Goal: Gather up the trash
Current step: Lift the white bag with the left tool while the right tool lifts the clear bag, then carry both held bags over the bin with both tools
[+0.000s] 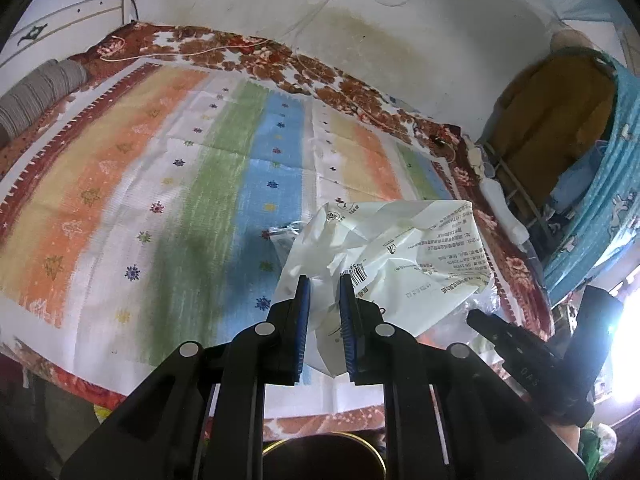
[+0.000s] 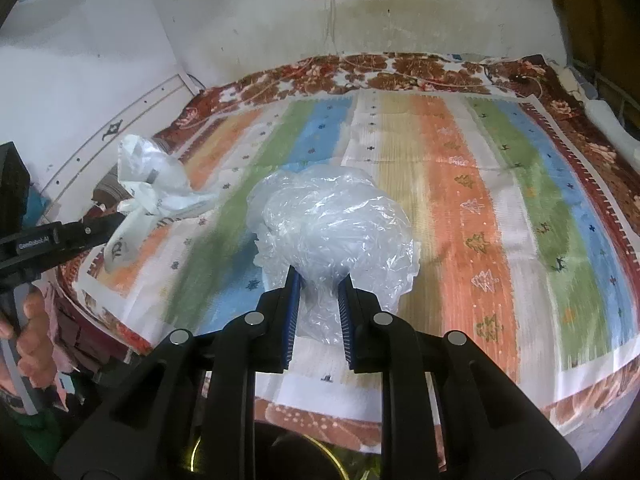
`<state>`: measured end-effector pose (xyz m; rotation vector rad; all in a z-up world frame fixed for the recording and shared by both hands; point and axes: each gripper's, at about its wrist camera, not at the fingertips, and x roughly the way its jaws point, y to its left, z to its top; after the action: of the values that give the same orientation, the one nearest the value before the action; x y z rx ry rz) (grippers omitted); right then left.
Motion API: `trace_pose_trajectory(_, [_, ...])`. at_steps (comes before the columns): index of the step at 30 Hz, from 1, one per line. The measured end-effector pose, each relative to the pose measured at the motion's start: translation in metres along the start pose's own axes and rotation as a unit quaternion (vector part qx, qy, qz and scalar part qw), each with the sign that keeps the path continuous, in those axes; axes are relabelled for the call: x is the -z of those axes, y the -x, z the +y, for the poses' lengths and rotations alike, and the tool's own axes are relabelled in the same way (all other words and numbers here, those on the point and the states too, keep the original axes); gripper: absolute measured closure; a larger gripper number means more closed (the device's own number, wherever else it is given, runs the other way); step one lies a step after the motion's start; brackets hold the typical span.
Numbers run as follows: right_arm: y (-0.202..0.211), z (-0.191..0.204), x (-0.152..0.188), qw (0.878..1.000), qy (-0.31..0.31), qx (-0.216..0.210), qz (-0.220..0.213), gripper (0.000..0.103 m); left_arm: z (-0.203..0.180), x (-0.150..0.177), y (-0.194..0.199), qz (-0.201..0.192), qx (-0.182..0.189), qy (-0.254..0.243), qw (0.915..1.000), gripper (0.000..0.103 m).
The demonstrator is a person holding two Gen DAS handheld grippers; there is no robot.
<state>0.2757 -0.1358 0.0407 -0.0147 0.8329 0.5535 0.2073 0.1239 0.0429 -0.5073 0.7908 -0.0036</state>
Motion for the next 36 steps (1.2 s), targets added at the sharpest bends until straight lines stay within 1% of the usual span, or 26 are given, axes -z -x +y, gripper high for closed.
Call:
trace_pose_trajectory(3, [0.016, 0.001, 0.012, 1.0, -0.012, -0.006, -0.004, 0.086, -0.004, 0.005, 0.015, -0.016, 0.001, -0.002, 0.9999, 0.089])
trace_pose_trajectory(6, [0.032, 0.003, 0.024, 0.999, -0.02, -0.025, -0.009, 0.086, -0.008, 0.012, 0.029, -0.026, 0.005, -0.001, 0.9996, 0.089])
trace_pose_trajectory(9, [0.044, 0.01, 0.036, 1.0, -0.005, -0.015, -0.017, 0.086, -0.011, 0.022, 0.04, -0.035, 0.009, -0.003, 0.9994, 0.089])
trace_pose_trajectory(12, [0.049, 0.013, 0.045, 1.0, -0.004, -0.018, -0.019, 0.086, -0.013, 0.035, 0.049, -0.038, 0.01, -0.007, 0.9992, 0.089])
trace_pose_trajectory(18, [0.059, 0.02, 0.065, 1.0, 0.008, -0.013, -0.02, 0.086, -0.023, 0.061, 0.063, -0.046, -0.004, -0.033, 0.9984, 0.089])
trace_pose_trajectory(23, [0.071, 0.025, 0.087, 1.0, 0.013, -0.016, -0.019, 0.086, -0.027, 0.087, 0.073, -0.045, 0.003, -0.039, 0.9982, 0.089])
trace_pose_trajectory(29, [0.079, 0.029, 0.123, 1.0, 0.008, -0.021, -0.001, 0.086, -0.029, 0.124, 0.08, -0.037, 0.004, -0.045, 0.9983, 0.089])
trace_pose_trajectory(33, [0.087, 0.034, 0.144, 1.0, 0.012, -0.021, 0.004, 0.086, -0.03, 0.145, 0.083, -0.034, -0.002, -0.051, 0.9981, 0.089])
trace_pose_trajectory(36, [0.088, 0.036, 0.158, 1.0, 0.013, -0.018, 0.013, 0.086, -0.029, 0.158, 0.081, -0.031, -0.014, -0.05, 0.9982, 0.089])
